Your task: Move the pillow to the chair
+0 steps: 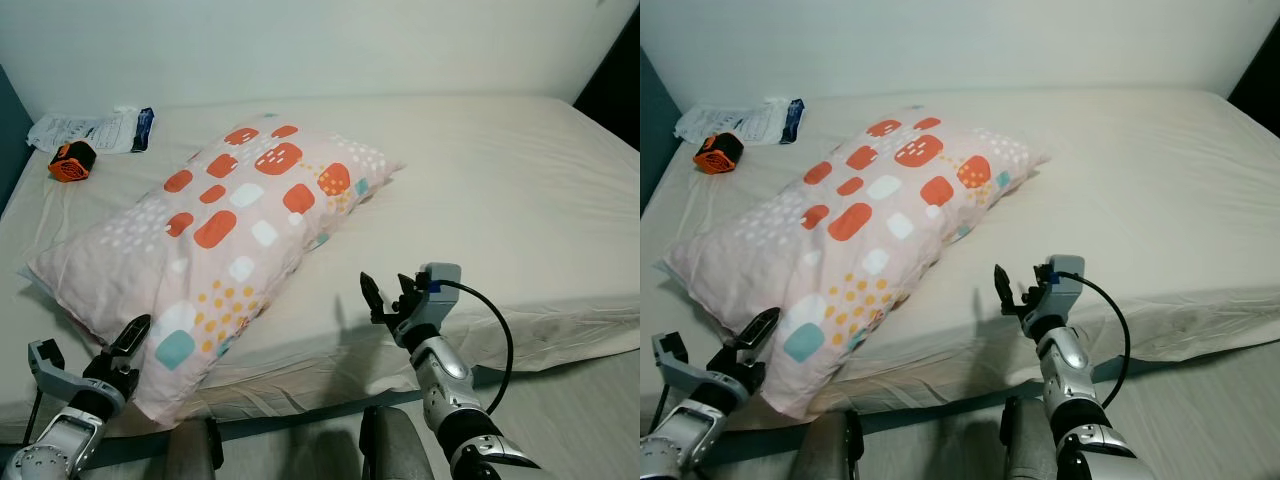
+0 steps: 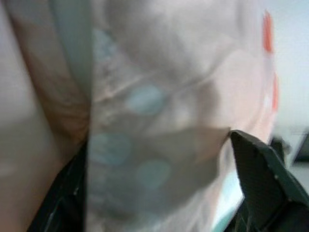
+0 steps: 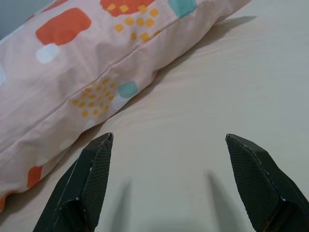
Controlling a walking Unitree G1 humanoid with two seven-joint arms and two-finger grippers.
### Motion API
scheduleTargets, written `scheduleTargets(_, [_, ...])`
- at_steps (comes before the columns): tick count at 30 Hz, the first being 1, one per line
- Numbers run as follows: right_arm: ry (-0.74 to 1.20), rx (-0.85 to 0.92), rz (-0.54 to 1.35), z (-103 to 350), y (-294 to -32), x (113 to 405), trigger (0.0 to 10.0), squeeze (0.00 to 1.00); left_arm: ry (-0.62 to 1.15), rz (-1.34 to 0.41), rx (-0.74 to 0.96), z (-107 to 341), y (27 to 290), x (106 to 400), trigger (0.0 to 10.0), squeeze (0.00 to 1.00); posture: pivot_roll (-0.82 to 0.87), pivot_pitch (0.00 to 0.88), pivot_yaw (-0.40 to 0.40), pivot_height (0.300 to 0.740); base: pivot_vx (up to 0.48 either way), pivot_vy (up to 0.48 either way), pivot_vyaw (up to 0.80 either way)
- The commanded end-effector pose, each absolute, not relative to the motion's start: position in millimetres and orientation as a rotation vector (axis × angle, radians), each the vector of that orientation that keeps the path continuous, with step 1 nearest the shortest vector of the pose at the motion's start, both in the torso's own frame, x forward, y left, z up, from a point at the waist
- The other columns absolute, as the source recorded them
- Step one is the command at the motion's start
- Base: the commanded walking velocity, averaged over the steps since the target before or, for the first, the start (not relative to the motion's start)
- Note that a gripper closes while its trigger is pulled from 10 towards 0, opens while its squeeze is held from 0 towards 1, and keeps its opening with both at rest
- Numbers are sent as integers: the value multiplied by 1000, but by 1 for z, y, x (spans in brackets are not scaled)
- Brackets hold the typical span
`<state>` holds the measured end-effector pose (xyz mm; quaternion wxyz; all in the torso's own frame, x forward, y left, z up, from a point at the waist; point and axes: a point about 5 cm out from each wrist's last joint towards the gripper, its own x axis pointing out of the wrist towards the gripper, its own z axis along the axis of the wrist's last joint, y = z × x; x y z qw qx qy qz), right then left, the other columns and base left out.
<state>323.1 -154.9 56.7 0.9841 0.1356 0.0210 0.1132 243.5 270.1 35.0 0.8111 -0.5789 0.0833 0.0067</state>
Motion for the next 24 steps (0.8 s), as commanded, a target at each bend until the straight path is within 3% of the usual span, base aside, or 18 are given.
scheduleTargets(1, [58, 287, 220, 53, -154, 321, 10000, 0, 192, -35, -1229, 37, 247, 256, 10000, 0, 91, 70, -101, 561, 0, 0, 0])
scheduleTargets(10, [64, 282, 222, 54, -152, 322, 10000, 0, 270, -28, -1018, 36, 190, 294, 10000, 0, 84, 67, -98, 561, 0, 0, 0])
scheduleTargets(13, [64, 282, 222, 54, -152, 322, 10000, 0, 270, -28, -1018, 36, 190, 294, 10000, 0, 84, 67, -98, 561, 0, 0, 0])
scheduleTargets(16, [64, 279, 214, 54, -153, 322, 10000, 0, 331, -70, -908, 41, 165, 307, 10000, 0, 77, 69, -89, 561, 0, 0, 0])
scheduleTargets(18, [64, 279, 214, 54, -153, 322, 10000, 0, 331, -70, -908, 41, 165, 307, 10000, 0, 77, 69, -89, 561, 0, 0, 0])
scheduleTargets(19, [66, 278, 209, 53, -154, 321, 10000, 0, 354, -106, -866, 46, 154, 311, 0, 0, 77, 68, -86, 561, 0, 0, 0])
scheduleTargets(24, [71, 278, 199, 52, -154, 321, 10000, 0, 381, -172, -825, 52, 141, 313, 0, 0, 80, 65, -85, 561, 0, 0, 0])
